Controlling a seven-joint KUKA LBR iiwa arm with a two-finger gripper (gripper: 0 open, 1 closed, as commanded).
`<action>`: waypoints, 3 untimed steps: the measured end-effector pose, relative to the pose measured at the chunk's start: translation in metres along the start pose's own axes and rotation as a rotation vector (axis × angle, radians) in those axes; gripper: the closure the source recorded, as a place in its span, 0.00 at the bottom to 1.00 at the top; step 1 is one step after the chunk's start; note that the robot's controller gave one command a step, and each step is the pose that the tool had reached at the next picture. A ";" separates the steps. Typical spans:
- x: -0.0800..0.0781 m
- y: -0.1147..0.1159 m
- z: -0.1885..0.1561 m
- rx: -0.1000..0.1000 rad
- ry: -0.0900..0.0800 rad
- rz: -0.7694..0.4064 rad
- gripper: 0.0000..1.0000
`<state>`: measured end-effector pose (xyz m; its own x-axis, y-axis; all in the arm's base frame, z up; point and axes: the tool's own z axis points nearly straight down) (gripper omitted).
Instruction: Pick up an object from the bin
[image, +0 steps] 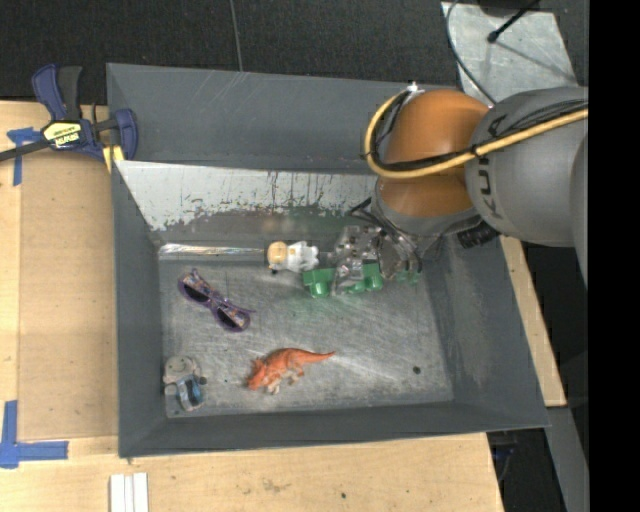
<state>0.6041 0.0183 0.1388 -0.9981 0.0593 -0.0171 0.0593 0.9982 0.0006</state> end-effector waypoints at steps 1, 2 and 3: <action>0.001 -0.020 0.045 -0.001 0.004 0.022 0.00; 0.004 -0.021 0.049 0.001 0.011 0.023 1.00; 0.004 -0.021 0.049 0.001 0.011 0.023 1.00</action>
Offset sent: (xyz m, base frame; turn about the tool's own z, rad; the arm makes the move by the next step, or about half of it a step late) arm 0.0000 0.0000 0.0000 0.0000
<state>0.6002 -0.0025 0.0899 -0.9966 0.0825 -0.0057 0.0825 0.9966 0.0001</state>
